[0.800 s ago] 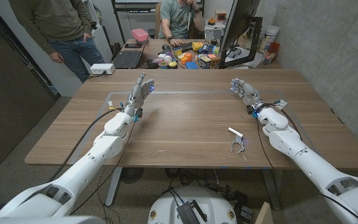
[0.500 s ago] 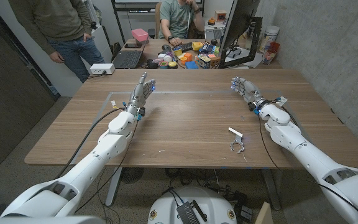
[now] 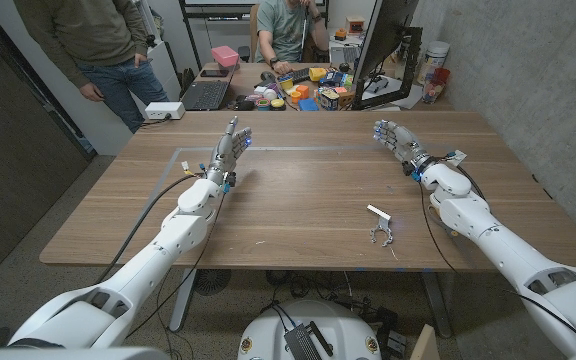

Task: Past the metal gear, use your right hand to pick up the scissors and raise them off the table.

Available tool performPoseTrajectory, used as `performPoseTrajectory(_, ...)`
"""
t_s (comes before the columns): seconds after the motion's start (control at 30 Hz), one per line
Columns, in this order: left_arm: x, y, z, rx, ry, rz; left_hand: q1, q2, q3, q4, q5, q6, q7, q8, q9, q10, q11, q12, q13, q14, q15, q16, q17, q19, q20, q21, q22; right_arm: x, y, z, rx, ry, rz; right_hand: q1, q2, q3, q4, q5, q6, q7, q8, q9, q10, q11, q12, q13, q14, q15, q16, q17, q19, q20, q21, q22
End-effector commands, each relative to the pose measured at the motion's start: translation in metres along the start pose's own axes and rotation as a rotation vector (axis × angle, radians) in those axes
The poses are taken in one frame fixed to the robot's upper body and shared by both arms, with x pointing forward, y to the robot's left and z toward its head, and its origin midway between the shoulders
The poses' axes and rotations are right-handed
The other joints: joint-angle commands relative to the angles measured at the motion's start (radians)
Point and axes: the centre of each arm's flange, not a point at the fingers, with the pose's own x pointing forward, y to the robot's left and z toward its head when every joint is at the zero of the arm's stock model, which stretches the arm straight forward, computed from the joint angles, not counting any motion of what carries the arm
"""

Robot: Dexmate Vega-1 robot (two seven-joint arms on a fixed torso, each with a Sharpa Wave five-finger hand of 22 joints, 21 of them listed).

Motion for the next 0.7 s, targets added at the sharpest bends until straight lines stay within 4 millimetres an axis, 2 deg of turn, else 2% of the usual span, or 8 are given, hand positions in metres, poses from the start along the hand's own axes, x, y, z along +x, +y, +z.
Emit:
performPoseTrajectory(0.03, 0.004, -0.001, -0.001, -0.003, 0.002, -0.026, 0.01, 0.002, -0.001, -0.004, 0.004, 0.01, 0.0, 0.006, 0.003, 0.01, 0.0, 0.005, 0.003, 0.009, 0.004, 0.003, 0.002, 0.006, -0.039, 0.003, 0.002, -0.043, -0.006, 0.021, -0.101, -0.039, -0.004, 0.012, -0.01, 0.005, -0.017, 0.007, 0.017, -0.002, 0.008, 0.002, 0.017, 0.001, 0.01, 0.004, 0.019, -0.003, 0.008, 0.0, 0.01, 0.004, 0.007, 0.002)
performPoseTrajectory(0.23, 0.01, -0.002, -0.002, -0.005, 0.015, -0.054, 0.011, 0.003, -0.001, -0.004, 0.004, 0.011, -0.001, 0.006, 0.003, 0.01, 0.001, 0.005, 0.003, 0.009, 0.003, 0.003, 0.002, 0.005, -0.039, 0.003, 0.002, -0.075, -0.002, 0.035, -0.195, -0.057, 0.013, 0.045, -0.031, 0.012, -0.056, 0.017, 0.041, -0.007, 0.013, 0.001, 0.033, -0.002, 0.014, 0.004, 0.043, -0.01, 0.004, -0.008, 0.034, 0.009, 0.014, 0.001)
performPoseTrajectory(0.33, 0.012, -0.003, -0.003, -0.005, 0.018, -0.072, 0.011, 0.003, -0.002, -0.004, 0.004, 0.011, -0.001, 0.006, 0.003, 0.01, -0.001, 0.005, 0.003, 0.01, 0.003, 0.003, 0.002, 0.005, -0.039, 0.003, 0.002, -0.093, -0.001, 0.044, -0.282, -0.059, 0.011, 0.091, -0.061, 0.019, -0.113, 0.028, 0.097, 0.011, 0.026, 0.002, 0.07, -0.003, 0.024, 0.005, 0.088, -0.014, 0.003, -0.01, 0.081, 0.026, 0.027, 0.001)
performPoseTrajectory(0.4, 0.014, -0.003, -0.003, -0.008, 0.016, -0.078, 0.01, 0.003, -0.002, -0.005, 0.004, 0.011, -0.001, 0.006, 0.003, 0.01, 0.004, 0.005, 0.003, 0.009, 0.003, 0.003, 0.002, 0.005, -0.038, 0.003, 0.002, -0.107, 0.0, 0.052, -0.35, -0.064, -0.005, 0.116, -0.077, 0.024, -0.144, 0.036, 0.136, 0.011, 0.033, 0.002, 0.101, -0.009, 0.031, 0.006, 0.127, 0.0, 0.005, -0.01, 0.131, 0.054, 0.042, 0.0)
performPoseTrajectory(0.47, 0.016, -0.002, -0.003, -0.013, 0.017, -0.083, 0.01, 0.003, -0.002, -0.005, 0.004, 0.011, -0.001, 0.006, 0.003, 0.011, 0.003, 0.006, 0.003, 0.009, 0.003, 0.003, 0.002, 0.005, -0.038, 0.003, 0.002, -0.119, 0.001, 0.059, -0.419, -0.068, -0.016, 0.139, -0.097, 0.027, -0.17, 0.044, 0.174, 0.003, 0.034, 0.003, 0.123, -0.021, 0.034, 0.007, 0.161, 0.019, 0.002, -0.009, 0.21, 0.12, 0.064, -0.002)
performPoseTrajectory(0.5, 0.017, -0.002, -0.004, -0.014, 0.02, -0.089, 0.01, 0.003, -0.002, -0.005, 0.004, 0.011, -0.001, 0.006, 0.003, 0.01, 0.003, 0.005, 0.003, 0.009, 0.003, 0.003, 0.002, 0.004, -0.038, 0.003, 0.002, -0.13, 0.001, 0.066, -0.474, -0.073, -0.022, 0.143, -0.101, 0.027, -0.174, 0.046, 0.186, -0.004, 0.035, 0.003, 0.127, -0.025, 0.034, 0.008, 0.175, 0.024, 0.004, -0.008, 0.229, 0.139, 0.068, -0.003)
performPoseTrajectory(0.57, 0.018, -0.002, -0.005, -0.014, 0.021, -0.094, 0.01, 0.003, -0.003, -0.005, 0.004, 0.012, -0.001, 0.007, 0.003, 0.01, 0.001, 0.006, 0.003, 0.01, 0.003, 0.004, 0.002, 0.005, -0.039, 0.003, 0.002, -0.136, 0.001, 0.069, -0.496, -0.072, -0.031, 0.149, -0.116, 0.026, -0.18, 0.05, 0.205, -0.031, 0.033, 0.004, 0.135, -0.027, 0.034, 0.009, 0.194, 0.035, 0.0, -0.007, 0.283, 0.203, 0.08, -0.005)
performPoseTrajectory(0.7, 0.023, -0.005, -0.006, -0.015, 0.03, -0.119, 0.01, 0.003, -0.003, -0.005, 0.003, 0.015, 0.0, 0.008, 0.003, 0.012, -0.001, 0.006, 0.003, 0.009, 0.003, 0.004, 0.002, 0.003, -0.033, 0.003, 0.002, -0.158, -0.002, 0.078, -0.592, -0.07, -0.059, 0.152, -0.136, 0.022, -0.182, 0.055, 0.212, -0.091, 0.026, 0.005, 0.141, -0.041, 0.033, 0.011, 0.226, 0.053, 0.001, -0.007, 0.337, 0.234, 0.088, -0.007)
